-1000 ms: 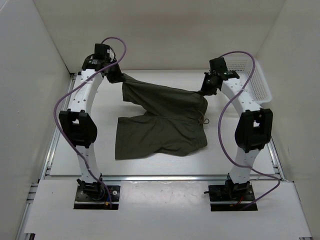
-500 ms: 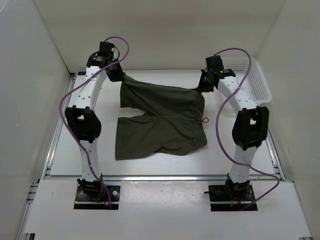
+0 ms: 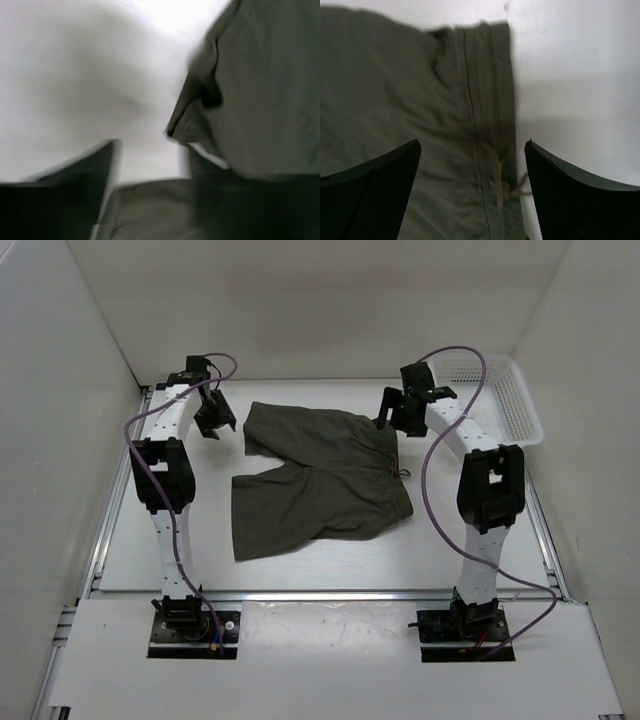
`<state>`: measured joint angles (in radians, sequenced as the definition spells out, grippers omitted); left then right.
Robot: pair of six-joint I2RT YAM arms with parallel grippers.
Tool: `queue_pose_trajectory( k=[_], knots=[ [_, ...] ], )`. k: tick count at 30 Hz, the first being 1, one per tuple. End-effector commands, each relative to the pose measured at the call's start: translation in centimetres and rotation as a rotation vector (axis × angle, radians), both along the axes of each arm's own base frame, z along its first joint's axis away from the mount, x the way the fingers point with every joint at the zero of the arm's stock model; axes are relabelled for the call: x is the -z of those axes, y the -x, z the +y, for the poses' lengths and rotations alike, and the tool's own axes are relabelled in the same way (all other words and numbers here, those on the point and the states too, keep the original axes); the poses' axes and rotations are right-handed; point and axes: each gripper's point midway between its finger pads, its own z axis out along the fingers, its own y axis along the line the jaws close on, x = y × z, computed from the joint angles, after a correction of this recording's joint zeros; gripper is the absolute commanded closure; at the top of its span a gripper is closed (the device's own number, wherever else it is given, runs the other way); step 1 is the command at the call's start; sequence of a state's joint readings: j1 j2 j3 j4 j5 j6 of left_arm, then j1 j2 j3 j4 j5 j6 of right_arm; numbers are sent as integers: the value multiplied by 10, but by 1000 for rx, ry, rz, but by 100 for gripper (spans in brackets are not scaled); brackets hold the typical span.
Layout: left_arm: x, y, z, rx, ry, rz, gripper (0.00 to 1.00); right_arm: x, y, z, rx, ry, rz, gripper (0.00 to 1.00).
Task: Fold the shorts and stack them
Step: Flatten the shorts out, then fold the shorts
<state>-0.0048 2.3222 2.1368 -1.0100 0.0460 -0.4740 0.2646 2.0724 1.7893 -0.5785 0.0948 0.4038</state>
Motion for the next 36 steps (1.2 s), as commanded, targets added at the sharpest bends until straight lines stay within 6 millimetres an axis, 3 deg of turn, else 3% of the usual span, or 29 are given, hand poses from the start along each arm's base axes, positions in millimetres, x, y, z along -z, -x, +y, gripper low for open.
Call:
queue_pose_trajectory(
  k=[1,3,4,5,8,10,11,13,16,20,22,23,24,25,27,30,31,34,36],
  knots=[
    [-69,15,-9,58,-51,-141,52,-41,14,-4,6,-25,-96,13],
    [-54,23,-9,59,-51,-100,83,-32,34,-9,13,-23,-68,13],
    [-45,26,-14,71,-51,-75,90,-36,40,-10,21,-31,-71,14],
    [-36,29,-22,90,-32,-53,90,-25,50,-11,15,-30,-41,14],
    [-8,29,-37,111,15,6,79,-25,64,-2,-2,-74,-21,16],
    [3,26,-44,125,23,23,60,-26,72,1,-17,-81,-15,16],
    [11,21,-45,114,28,31,57,-26,72,1,-17,-81,-15,16],
    [16,18,-54,132,42,37,42,-26,78,0,-17,-80,-14,16],
    [25,12,-57,138,33,40,35,-25,83,-2,-17,-77,-3,16],
    [36,7,-57,125,27,52,35,-20,90,-4,-30,-61,13,17],
    [36,3,-56,113,21,45,41,-20,90,-4,-30,-61,13,17],
    [42,4,-56,113,21,56,52,-16,92,-5,-30,-58,23,17],
    [42,4,-56,113,21,56,66,-19,93,-5,-30,-61,14,17],
    [46,7,-55,113,20,69,89,-19,93,-5,-30,-61,14,17],
    [36,14,-53,109,12,68,90,-16,95,-6,-30,-58,23,17],
    [38,40,-41,90,-41,117,90,-21,97,-6,-30,-61,13,17],
    [34,56,-34,81,-68,132,90,-17,99,-7,-30,-59,22,17],
    [22,74,-32,80,-68,130,90,-15,105,-5,-39,-57,29,18],
    [28,92,-29,78,-79,167,90,-11,108,-4,-44,-61,42,18]
  ],
)
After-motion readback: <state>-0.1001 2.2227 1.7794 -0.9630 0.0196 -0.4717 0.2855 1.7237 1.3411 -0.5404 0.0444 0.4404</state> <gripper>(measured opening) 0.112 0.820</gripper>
